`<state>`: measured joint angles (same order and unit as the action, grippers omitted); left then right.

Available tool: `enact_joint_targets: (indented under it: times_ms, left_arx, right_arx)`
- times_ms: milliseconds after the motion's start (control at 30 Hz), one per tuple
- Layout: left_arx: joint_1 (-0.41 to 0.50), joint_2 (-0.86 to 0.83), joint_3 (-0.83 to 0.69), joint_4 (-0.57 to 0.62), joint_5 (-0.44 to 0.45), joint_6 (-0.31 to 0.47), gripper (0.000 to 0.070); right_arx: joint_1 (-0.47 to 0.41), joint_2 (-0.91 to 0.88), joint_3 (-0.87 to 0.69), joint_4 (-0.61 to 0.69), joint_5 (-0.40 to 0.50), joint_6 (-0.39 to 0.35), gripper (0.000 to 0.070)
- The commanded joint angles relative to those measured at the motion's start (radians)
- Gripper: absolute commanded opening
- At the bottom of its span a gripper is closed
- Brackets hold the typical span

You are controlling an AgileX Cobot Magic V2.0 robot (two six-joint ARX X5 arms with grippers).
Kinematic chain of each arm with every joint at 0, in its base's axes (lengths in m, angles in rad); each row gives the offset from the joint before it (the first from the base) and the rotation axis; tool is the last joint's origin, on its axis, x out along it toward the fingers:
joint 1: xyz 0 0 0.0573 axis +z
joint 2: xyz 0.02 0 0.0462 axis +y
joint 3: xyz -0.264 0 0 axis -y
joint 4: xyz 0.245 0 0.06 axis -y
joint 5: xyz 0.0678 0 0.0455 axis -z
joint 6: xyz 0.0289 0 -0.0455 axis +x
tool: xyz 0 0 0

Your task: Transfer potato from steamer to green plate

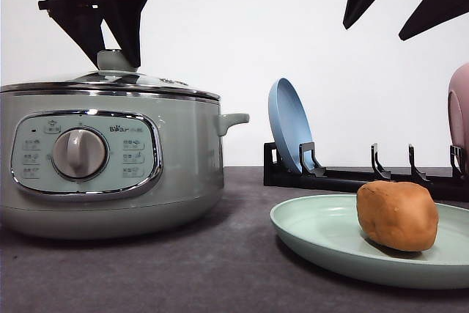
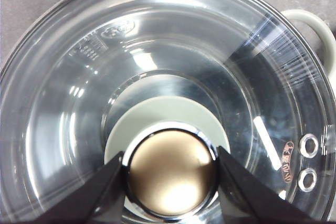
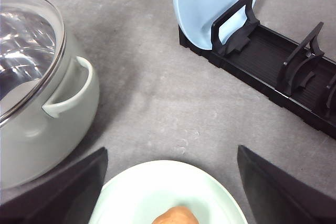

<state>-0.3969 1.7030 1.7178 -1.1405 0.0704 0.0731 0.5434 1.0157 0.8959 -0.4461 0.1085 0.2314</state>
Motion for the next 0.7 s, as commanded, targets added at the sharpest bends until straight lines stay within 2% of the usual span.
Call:
enact_joint_targets:
  times_ms: [0, 67, 100, 167, 267, 300, 367, 667]
  left_arx:
    - [-0.005, 0.031, 0.037, 0.027, 0.011, 0.005, 0.0]
    - [-0.005, 0.033, 0.037, 0.022, 0.011, 0.004, 0.0012]
    - [-0.005, 0.033, 0.037, 0.019, 0.011, 0.001, 0.0063]
    - [-0.007, 0.033, 0.037, 0.012, 0.011, -0.007, 0.0198]
    - [-0.009, 0.033, 0.037, 0.01, 0.011, -0.007, 0.0449]
    - [-0.01, 0.032, 0.037, 0.01, 0.011, -0.008, 0.049]
    - [-0.011, 0.03, 0.037, 0.01, 0.011, -0.008, 0.0516]
    - [-0.016, -0.047, 0.039, 0.018, 0.011, -0.011, 0.0515]
  right_arx:
    - [0.008, 0.007, 0.014, 0.003, 0.004, -0.012, 0.0497]
    - [0.008, 0.007, 0.014, 0.003, 0.004, -0.012, 0.0497]
    - [0.008, 0.007, 0.014, 0.003, 0.004, -0.012, 0.0497]
    - [0.008, 0.007, 0.014, 0.003, 0.004, -0.012, 0.0497]
    - [0.008, 0.007, 0.014, 0.003, 0.002, -0.013, 0.0497]
    - [0.008, 0.007, 0.014, 0.003, -0.002, -0.013, 0.0497]
    - [0.008, 0.007, 0.014, 0.003, -0.003, -0.016, 0.0497]
    - [0.008, 0.007, 0.014, -0.034, -0.021, -0.016, 0.0497]
